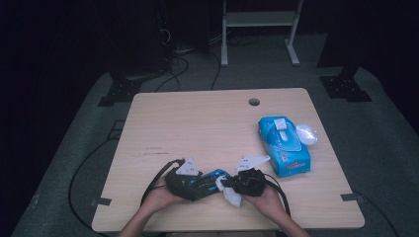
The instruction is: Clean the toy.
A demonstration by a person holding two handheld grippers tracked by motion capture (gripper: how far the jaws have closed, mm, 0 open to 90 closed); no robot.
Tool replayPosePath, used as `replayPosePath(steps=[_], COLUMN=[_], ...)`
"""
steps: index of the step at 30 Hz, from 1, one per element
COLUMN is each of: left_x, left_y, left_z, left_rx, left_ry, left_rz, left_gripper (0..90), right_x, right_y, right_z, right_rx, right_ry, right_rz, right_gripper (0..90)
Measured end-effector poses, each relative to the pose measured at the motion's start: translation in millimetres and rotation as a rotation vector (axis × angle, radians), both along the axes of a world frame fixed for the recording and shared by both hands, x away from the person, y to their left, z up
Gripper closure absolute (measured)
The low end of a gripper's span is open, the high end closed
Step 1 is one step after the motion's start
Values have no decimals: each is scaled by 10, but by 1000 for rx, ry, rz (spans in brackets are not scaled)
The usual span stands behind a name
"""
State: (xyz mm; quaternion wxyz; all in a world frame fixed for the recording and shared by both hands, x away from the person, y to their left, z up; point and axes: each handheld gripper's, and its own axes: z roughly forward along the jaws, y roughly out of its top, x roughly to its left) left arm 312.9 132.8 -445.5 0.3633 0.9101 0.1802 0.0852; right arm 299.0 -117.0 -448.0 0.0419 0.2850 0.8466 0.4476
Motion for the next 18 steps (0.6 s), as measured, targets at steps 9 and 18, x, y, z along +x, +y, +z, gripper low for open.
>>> replayPosePath(steps=[9,18], left_x=[30,93], left_y=[-82,-208], left_z=[-44,-171], left_rx=[9,61], left_ry=[10,47], left_rz=[-37,-18], left_gripper=[256,165], right_x=[61,42], right_y=[-122,-212], right_z=[17,56], right_rx=[19,30], right_ry=[8,7], right_rz=[-24,-26], right_gripper=[833,832])
